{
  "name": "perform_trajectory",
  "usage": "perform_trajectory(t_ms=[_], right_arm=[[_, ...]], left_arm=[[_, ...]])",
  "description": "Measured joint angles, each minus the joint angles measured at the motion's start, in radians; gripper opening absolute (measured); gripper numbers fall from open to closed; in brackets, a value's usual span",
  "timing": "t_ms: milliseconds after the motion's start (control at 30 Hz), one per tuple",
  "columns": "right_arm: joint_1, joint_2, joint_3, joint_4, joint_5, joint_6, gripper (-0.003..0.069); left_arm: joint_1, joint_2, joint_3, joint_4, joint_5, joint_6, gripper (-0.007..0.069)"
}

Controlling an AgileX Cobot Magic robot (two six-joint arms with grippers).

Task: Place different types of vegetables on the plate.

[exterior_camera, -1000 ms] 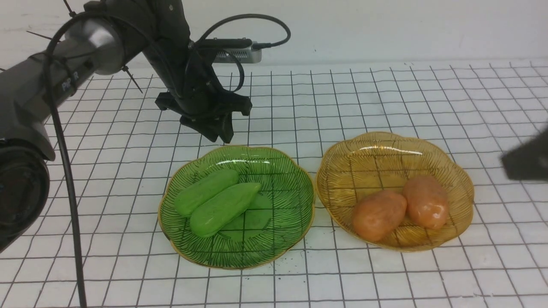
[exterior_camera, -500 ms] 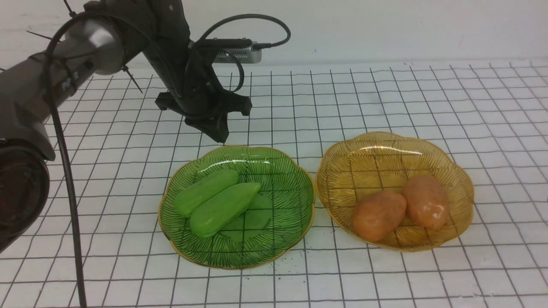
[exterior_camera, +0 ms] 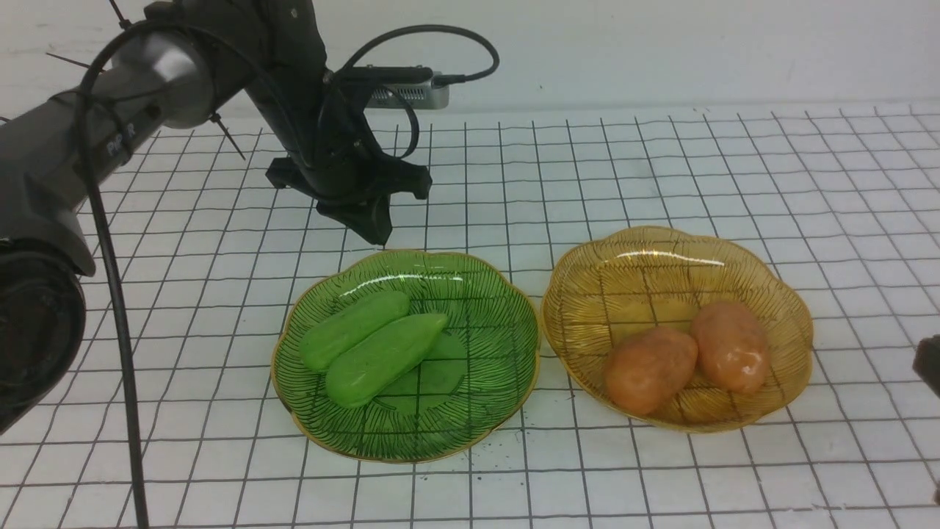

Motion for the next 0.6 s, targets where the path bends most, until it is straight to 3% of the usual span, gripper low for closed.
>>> perform_trajectory(t_ms=[367,600], right_arm=[[0.0,-0.011,0.013,0.0,0.034,-0.002,-0.0015],[0.0,-0.197,0.142,0.0,0.033,-0.002,-0.0015]], left_arm=[[0.0,0.0,0.0,0.072,0.001,0.034,-0.0008],[0.0,0.0,0.0,0.087,0.001,0.034,-0.0008]])
